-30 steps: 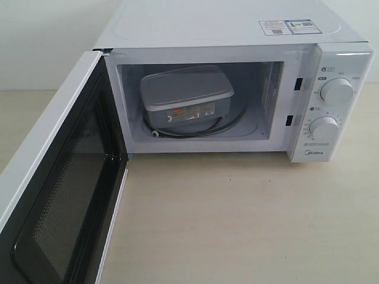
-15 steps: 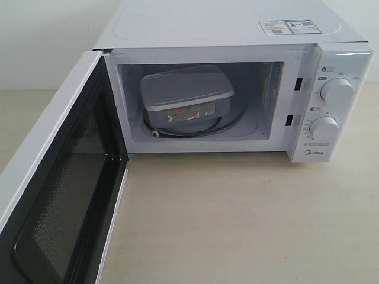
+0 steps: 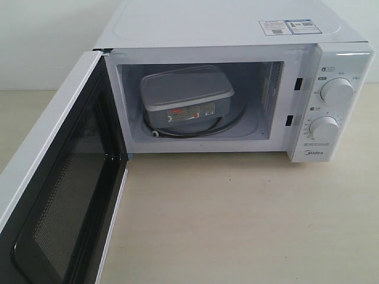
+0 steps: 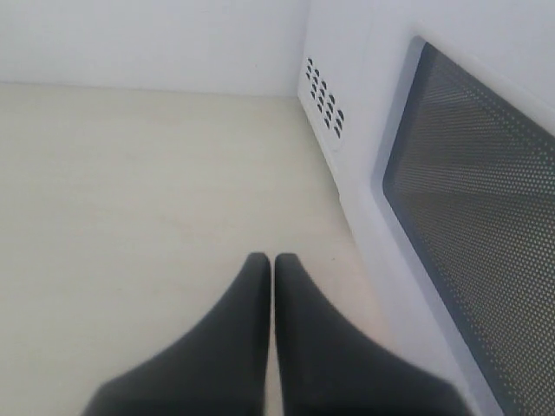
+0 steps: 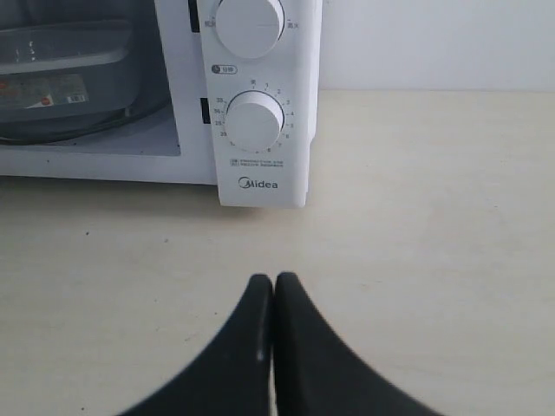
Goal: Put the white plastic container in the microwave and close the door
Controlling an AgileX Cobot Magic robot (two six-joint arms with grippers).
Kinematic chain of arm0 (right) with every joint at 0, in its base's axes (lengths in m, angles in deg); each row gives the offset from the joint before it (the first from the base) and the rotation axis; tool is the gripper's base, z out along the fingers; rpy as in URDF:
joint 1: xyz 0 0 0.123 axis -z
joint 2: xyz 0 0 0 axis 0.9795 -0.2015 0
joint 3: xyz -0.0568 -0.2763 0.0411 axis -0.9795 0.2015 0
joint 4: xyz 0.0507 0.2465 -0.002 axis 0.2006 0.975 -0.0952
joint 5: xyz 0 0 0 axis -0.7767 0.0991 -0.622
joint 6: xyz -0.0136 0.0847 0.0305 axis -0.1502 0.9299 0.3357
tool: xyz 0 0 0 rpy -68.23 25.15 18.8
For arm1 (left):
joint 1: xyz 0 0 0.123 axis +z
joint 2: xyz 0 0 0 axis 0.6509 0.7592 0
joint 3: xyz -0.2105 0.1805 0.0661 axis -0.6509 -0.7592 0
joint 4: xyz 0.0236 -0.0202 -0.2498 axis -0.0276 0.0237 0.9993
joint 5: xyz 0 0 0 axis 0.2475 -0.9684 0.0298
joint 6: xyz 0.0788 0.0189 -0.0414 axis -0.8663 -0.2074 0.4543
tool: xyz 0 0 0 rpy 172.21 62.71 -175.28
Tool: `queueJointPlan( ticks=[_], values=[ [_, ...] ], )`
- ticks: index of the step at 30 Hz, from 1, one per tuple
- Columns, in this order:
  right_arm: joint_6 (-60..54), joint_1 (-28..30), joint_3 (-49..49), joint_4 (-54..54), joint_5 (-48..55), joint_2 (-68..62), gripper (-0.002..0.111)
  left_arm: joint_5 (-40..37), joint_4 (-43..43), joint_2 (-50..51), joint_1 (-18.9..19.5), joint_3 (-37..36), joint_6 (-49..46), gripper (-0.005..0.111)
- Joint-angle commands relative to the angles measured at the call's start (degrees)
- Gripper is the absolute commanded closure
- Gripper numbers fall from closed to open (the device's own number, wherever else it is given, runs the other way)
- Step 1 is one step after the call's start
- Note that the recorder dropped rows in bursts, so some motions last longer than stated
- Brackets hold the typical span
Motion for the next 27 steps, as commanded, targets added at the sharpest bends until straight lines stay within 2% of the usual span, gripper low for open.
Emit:
queueJointPlan(
  ticks=[1, 6, 10, 12, 17, 19, 24, 27],
  values=[
    [0.1, 0.3, -0.1, -0.5, -0.3, 0.3, 0.108, -0.4, -0.8, -0.1, 0.2, 5.6, -0.7, 0.103],
    [0.1, 0.3, -0.1, -0.5, -0.3, 0.3, 0.108, -3.4, 4.1, -0.1, 0.2, 17.7, -0.7, 0.103],
    [0.1, 0.3, -0.1, -0.5, -0.3, 0.3, 0.108, -15.3, 7.0, -0.1, 0.2, 26.3, -0.7, 0.103],
    [0.1, 0.3, -0.1, -0.5, -0.3, 0.3, 0.108, -17.5, 6.8, -0.1, 0.2, 28.0, -0.7, 0.103],
    [0.1, 0.3, -0.1, -0.5, -0.3, 0.3, 0.108, -15.0, 6.8, -0.1, 0.2, 28.7, -0.7, 0.103],
    [0.1, 0.3, -0.1, -0.5, -0.3, 0.3, 0.108, -12.4, 6.8, -0.1, 0.2, 28.7, -0.7, 0.103],
    [0.1, 0.3, -0.1, -0.5, -0.3, 0.3, 0.108, 2.6, 6.8, -0.1, 0.2, 28.3, -0.7, 0.103],
    [0.1, 0.3, -0.1, -0.5, -0.3, 0.3, 0.108, 19.1, 6.8, -0.1, 0.2, 29.3, -0.7, 0.103]
  ],
)
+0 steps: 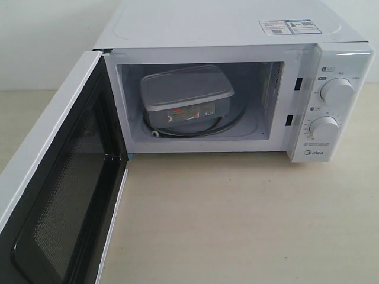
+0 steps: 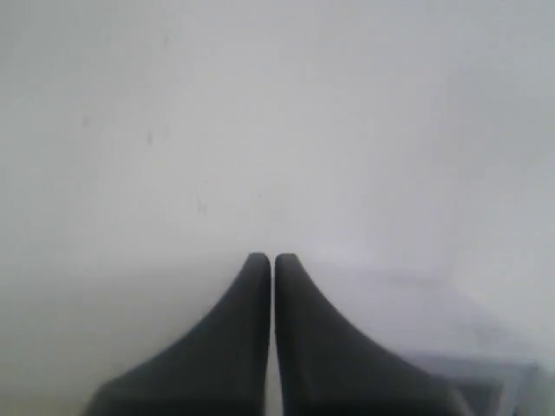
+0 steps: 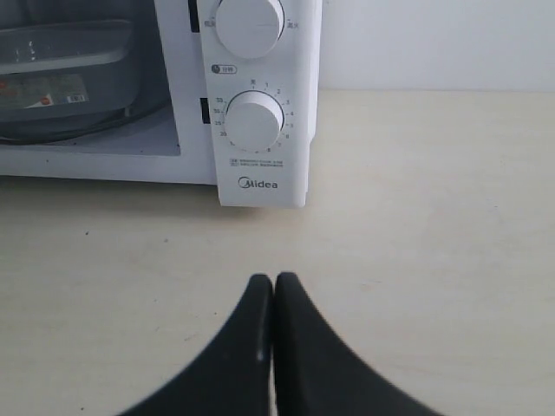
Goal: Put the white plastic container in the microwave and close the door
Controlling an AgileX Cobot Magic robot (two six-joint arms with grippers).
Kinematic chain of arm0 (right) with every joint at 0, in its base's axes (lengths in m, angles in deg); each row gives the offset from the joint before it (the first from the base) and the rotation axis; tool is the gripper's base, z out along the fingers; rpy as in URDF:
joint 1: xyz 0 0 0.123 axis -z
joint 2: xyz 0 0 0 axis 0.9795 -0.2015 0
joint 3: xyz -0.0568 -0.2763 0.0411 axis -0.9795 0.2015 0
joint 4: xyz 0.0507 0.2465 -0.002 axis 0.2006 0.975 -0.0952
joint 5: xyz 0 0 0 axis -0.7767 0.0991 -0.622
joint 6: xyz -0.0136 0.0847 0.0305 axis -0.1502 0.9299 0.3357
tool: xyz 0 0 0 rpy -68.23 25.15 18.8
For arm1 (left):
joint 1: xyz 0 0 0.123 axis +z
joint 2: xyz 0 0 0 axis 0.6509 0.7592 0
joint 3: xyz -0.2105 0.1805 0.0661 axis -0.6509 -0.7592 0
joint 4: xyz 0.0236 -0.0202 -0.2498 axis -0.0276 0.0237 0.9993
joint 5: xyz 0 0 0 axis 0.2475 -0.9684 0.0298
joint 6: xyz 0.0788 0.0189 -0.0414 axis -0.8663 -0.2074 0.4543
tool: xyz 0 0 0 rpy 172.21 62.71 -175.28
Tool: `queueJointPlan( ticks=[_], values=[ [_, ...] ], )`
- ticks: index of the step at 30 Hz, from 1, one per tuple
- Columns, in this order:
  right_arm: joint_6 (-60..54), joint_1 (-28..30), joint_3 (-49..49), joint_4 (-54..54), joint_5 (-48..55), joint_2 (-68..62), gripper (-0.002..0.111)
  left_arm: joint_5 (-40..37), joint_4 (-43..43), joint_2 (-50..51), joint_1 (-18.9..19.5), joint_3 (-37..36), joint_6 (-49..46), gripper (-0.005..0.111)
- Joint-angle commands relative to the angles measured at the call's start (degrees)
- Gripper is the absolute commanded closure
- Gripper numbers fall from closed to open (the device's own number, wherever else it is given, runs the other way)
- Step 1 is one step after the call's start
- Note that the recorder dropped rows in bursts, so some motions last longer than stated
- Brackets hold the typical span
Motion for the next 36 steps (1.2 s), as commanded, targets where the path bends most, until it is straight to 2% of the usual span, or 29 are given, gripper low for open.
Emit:
queueJointPlan(
  ticks=[1, 3, 6, 11, 12, 13, 14, 17, 18, 21, 24, 27, 29, 32, 36],
  values=[
    [0.0, 0.3, -0.1, -0.5, -0.3, 0.3, 0.108, 20.4, 0.6, 0.7, 0.2, 2.5, -0.2, 0.103],
    [0.0, 0.3, -0.1, -0.5, -0.3, 0.3, 0.108, 19.9, 0.6, 3.1, 0.2, 6.7, -0.2, 0.103],
    [0.0, 0.3, -0.1, -0.5, -0.3, 0.3, 0.108, 10.5, -0.7, 9.5, 0.2, 14.7, -2.5, 0.103],
    [0.0, 0.3, -0.1, -0.5, -0.3, 0.3, 0.108, -20.5, -1.5, 24.6, 0.1, 29.9, -14.4, 0.103],
    [0.0, 0.3, -0.1, -0.5, -0.3, 0.3, 0.108, -27.6, -1.5, 30.3, -0.5, 33.3, -15.0, 0.103],
    [0.0, 0.3, -0.1, -0.5, -0.3, 0.3, 0.108, -30.9, -1.3, 33.3, -0.7, 34.7, -16.6, 0.103],
    [0.0, 0.3, -0.1, -0.5, -0.3, 0.3, 0.108, -37.5, -1.1, 39.1, -0.7, 36.5, -21.4, 0.103],
    [0.0, 0.3, -0.1, -0.5, -0.3, 0.3, 0.108, -48.0, -0.9, 48.0, -0.9, 36.5, -27.0, 0.103],
    [0.0, 0.3, -0.1, -0.5, -0.3, 0.3, 0.108, -51.1, -0.7, 51.3, -2.2, 36.1, -30.2, 0.103],
    [0.0, 0.3, -0.1, -0.4, -0.3, 0.3, 0.108, -52.0, -0.6, 57.8, -4.1, 35.0, -41.9, 0.103],
    [0.0, 0.3, -0.1, -0.1, -0.3, 0.3, 0.108, -52.0, 2.5, 59.9, -4.2, 32.2, -50.9, 0.103],
    [0.0, 0.3, -0.1, -0.1, -0.3, 0.3, 0.108, -49.3, 5.0, 63.4, -4.7, 27.8, -61.6, 0.103],
    [0.0, 0.3, -0.1, -0.1, -0.3, 0.3, 0.108, -48.5, 7.5, 64.7, -5.2, 27.4, -65.7, 0.103],
    [0.0, 0.3, -0.1, -0.1, -0.3, 0.3, 0.108, -45.2, 15.7, 66.0, -6.0, 27.4, -71.6, 0.103],
    [0.0, 0.3, -0.1, -0.1, -0.3, 0.3, 0.108, -47.1, 29.9, 67.8, -6.0, 27.4, -86.1, 0.103]
  ],
)
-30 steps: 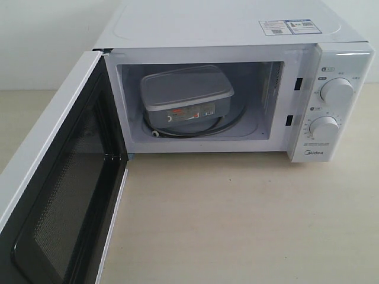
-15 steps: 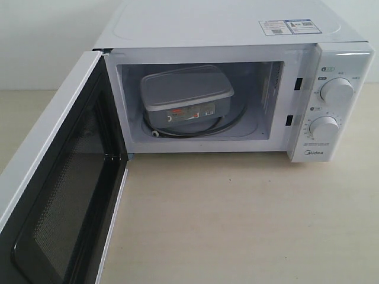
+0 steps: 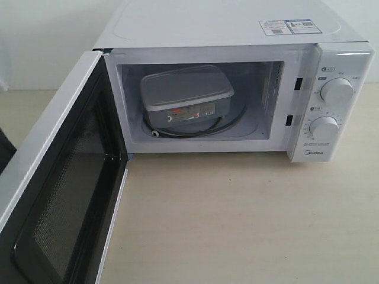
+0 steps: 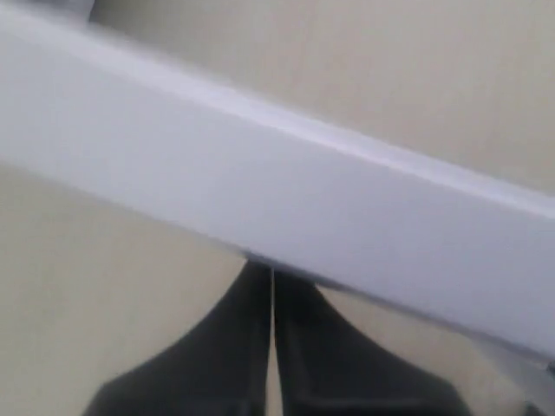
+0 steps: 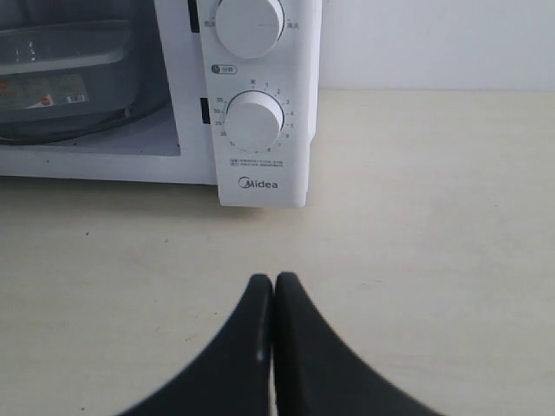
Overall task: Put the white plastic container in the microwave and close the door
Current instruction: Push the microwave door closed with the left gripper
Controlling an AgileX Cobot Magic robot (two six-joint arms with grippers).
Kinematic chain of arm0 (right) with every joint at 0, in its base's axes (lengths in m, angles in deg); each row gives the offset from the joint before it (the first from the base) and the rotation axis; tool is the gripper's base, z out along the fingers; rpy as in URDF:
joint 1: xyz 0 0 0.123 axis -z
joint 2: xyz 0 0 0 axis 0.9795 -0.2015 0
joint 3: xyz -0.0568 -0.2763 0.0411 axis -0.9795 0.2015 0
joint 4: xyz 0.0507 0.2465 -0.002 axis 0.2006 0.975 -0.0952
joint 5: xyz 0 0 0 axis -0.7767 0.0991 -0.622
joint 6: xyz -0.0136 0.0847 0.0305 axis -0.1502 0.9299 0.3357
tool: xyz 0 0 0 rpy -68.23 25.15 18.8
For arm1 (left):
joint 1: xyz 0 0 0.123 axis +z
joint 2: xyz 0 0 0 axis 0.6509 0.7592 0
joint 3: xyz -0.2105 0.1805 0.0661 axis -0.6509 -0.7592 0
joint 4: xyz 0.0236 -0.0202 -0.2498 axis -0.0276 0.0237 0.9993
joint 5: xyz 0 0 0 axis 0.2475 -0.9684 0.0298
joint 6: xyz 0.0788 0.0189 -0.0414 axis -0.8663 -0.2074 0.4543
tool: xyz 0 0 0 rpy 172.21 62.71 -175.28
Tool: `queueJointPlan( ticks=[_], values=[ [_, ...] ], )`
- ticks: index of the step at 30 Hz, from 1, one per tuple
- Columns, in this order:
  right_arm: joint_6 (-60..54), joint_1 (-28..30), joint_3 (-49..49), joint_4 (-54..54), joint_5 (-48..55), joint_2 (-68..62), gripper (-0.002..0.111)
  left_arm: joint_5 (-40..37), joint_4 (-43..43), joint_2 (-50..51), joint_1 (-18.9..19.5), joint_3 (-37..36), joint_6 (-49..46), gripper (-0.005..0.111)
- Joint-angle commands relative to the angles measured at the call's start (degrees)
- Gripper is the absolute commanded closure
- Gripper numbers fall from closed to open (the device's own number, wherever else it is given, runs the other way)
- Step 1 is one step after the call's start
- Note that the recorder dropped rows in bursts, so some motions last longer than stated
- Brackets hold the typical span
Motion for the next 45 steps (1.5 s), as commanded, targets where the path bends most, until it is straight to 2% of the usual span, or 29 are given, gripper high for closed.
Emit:
queueJointPlan(
  ticks=[1, 9, 12, 19, 26, 31, 34, 39, 42, 45],
  values=[
    [-0.1, 0.3, -0.1, -0.1, -0.3, 0.3, 0.108, -0.5, 14.7, 1.7, -0.5, -0.2, -13.7, 0.103],
    [-0.1, 0.3, -0.1, -0.1, -0.3, 0.3, 0.108, 5.7, 33.4, 3.5, -0.5, -0.2, -22.0, 0.103],
    [-0.1, 0.3, -0.1, -0.1, -0.3, 0.3, 0.108, 7.9, 39.3, 4.0, -0.5, -0.2, -22.3, 0.103],
    [-0.1, 0.3, -0.1, -0.1, -0.3, 0.3, 0.108, 6.9, 49.4, 7.4, -0.5, -3.7, -30.4, 0.103],
    [-0.1, 0.3, -0.1, -0.1, -0.3, 0.3, 0.108, 4.6, 63.7, 12.2, -0.5, -7.5, -38.2, 0.103],
    [-0.1, 0.3, -0.1, -0.1, -0.3, 0.3, 0.108, 9.5, 72.9, 12.4, -0.5, -8.1, -44.7, 0.103],
    [-0.1, 0.3, -0.1, -0.1, -0.3, 0.3, 0.108, 8.6, 74.4, 12.3, -0.5, -8.1, -44.8, 0.103],
    [-0.1, 0.3, -0.1, -0.1, -0.3, 0.3, 0.108, 14.3, 70.6, 7.0, 1.8, -8.1, -39.6, 0.103],
    [-0.1, 0.3, -0.1, -0.1, -0.3, 0.3, 0.108, 13.7, 70.6, 2.5, 2.4, -8.6, -31.6, 0.103],
    [-0.1, 0.3, -0.1, -0.1, -0.3, 0.3, 0.108, 10.2, 69.3, -1.8, 2.4, -8.9, -29.9, 0.103]
  ],
)
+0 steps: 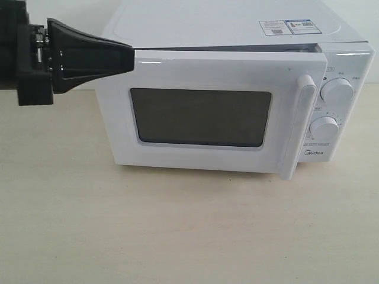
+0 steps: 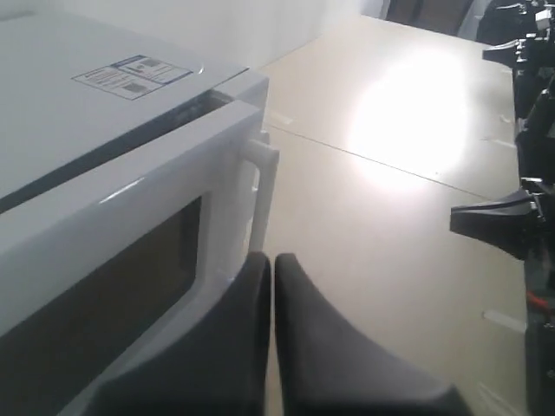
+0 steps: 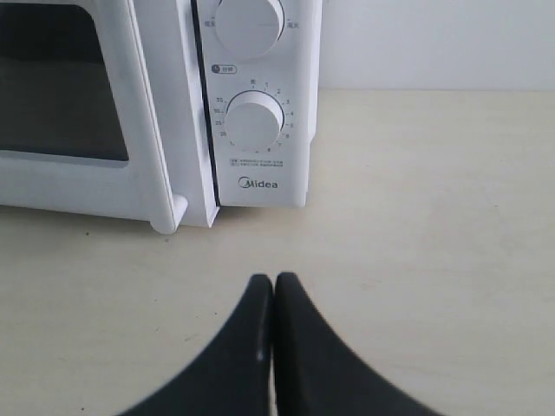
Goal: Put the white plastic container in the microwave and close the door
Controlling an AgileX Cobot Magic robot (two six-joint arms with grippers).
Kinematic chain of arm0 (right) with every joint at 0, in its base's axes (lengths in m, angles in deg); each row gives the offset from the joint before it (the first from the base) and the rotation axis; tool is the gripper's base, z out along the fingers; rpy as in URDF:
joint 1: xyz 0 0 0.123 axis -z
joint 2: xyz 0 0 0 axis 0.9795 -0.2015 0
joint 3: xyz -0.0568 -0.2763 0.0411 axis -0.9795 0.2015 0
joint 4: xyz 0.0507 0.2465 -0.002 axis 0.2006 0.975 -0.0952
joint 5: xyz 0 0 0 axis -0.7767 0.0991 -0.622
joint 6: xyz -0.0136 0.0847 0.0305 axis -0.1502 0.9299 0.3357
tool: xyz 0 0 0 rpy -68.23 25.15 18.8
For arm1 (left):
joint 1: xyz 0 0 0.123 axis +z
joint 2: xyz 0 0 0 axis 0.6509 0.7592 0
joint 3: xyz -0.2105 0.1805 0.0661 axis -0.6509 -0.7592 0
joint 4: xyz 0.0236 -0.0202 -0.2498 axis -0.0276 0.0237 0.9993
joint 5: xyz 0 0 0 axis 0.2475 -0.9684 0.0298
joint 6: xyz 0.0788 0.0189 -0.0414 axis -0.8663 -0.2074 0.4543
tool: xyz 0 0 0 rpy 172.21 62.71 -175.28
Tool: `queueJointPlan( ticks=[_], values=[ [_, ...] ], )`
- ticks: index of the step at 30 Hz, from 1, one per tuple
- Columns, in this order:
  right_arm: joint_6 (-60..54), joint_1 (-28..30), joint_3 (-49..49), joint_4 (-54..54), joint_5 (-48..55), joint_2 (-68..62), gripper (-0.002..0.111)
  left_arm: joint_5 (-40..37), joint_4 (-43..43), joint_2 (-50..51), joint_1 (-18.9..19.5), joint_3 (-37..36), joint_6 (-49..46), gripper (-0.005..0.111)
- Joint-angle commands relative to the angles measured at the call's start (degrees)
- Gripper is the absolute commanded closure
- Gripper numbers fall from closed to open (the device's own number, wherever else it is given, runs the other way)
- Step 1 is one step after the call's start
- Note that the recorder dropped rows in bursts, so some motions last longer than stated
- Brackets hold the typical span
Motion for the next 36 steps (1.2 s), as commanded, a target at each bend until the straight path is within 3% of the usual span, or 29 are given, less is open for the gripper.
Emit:
queueJointPlan(
  ticks=[1, 6, 17, 21, 30, 36],
  values=[
    [-0.1, 0.3, -0.1, -0.1, -0.3, 0.3, 0.108, -4.9, -0.8, -5.6, 0.2, -0.5, 3.3, 0.103],
    [-0.1, 0.3, -0.1, -0.1, -0.3, 0.3, 0.108, -5.2, -1.4, -15.0, 0.2, -0.5, 4.8, 0.103],
    [-3.8, 0.3, -0.1, -2.1, -5.3, 0.3, 0.108, 10.8, -16.7, -35.3, 0.2, -2.4, 15.7, 0.103],
    [-4.1, 0.3, -0.1, -2.0, -17.3, 0.3, 0.108, 15.9, -21.0, -40.3, 0.2, -5.5, 19.5, 0.103],
    [-4.0, 0.3, -0.1, -2.0, -37.9, 0.3, 0.108, 20.5, -20.5, -44.5, 0.2, -8.3, 19.5, 0.103],
    [-1.0, 0.3, -0.1, -2.0, -62.0, 0.3, 0.108, 20.7, -20.2, -44.5, 0.2, -9.3, 20.2, 0.103]
  ],
)
